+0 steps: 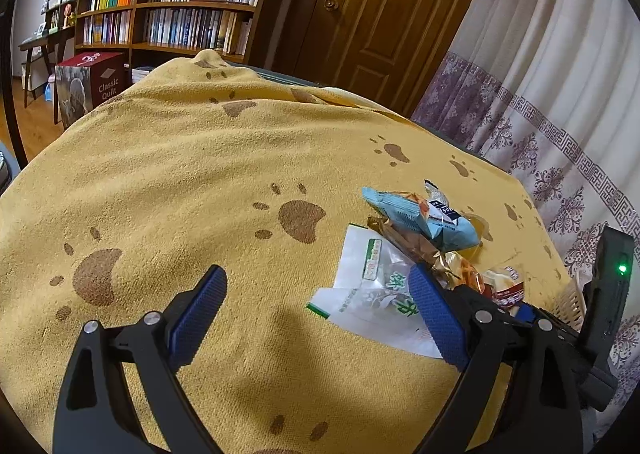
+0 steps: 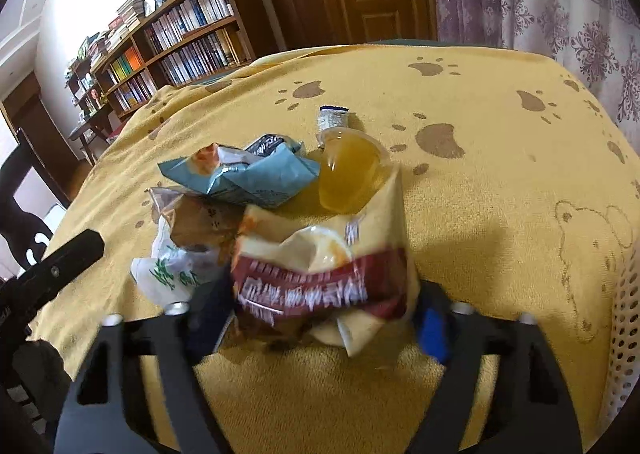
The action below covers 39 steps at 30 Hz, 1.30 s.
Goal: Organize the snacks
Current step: 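Grasp the white-green bread bag with the left tool while the right tool grasps the brown-red bag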
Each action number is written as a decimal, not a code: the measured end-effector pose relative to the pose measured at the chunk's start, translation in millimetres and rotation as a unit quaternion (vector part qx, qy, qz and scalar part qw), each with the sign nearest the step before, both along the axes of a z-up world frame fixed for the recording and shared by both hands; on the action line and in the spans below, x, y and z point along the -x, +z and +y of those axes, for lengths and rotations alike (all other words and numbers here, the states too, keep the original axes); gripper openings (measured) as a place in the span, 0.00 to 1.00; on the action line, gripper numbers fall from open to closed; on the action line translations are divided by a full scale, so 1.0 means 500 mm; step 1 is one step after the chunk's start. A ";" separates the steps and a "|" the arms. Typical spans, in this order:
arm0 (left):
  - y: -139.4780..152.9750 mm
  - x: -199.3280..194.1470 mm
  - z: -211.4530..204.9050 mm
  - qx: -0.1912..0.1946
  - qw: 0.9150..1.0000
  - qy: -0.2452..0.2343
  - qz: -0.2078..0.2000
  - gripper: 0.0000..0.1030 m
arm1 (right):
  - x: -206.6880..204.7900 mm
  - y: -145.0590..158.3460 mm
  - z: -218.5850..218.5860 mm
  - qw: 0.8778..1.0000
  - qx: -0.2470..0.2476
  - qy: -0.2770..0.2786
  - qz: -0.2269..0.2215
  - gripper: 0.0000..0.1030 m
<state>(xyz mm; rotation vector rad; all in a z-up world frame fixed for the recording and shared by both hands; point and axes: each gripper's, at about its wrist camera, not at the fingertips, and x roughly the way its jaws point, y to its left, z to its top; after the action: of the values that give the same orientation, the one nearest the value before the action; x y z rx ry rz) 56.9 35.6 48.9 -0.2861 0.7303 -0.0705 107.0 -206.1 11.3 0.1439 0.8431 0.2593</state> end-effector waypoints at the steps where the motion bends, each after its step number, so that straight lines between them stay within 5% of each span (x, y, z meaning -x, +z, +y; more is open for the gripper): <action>1: -0.002 -0.001 0.000 0.000 1.000 0.000 0.001 0.89 | 0.004 0.000 -0.002 1.000 0.000 0.000 -0.002 0.70; 18: -0.022 -0.007 -0.032 -0.023 0.999 -0.023 0.007 0.89 | 0.135 -0.008 -0.069 0.997 -0.045 -0.063 -0.005 0.68; 32: -0.041 -0.063 -0.118 -0.039 0.994 -0.097 0.040 0.89 | 0.143 -0.010 -0.071 0.997 -0.050 -0.060 -0.009 0.69; 39: -0.037 -0.081 -0.122 -0.040 0.994 -0.094 0.039 0.89 | 0.143 -0.011 -0.070 0.997 -0.052 -0.060 -0.008 0.69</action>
<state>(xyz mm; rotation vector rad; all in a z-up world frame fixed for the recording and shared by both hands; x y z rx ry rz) 97.2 -25.3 30.5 -0.1442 0.8352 -0.2092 35.4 -241.1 5.9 0.2878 0.8013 0.1906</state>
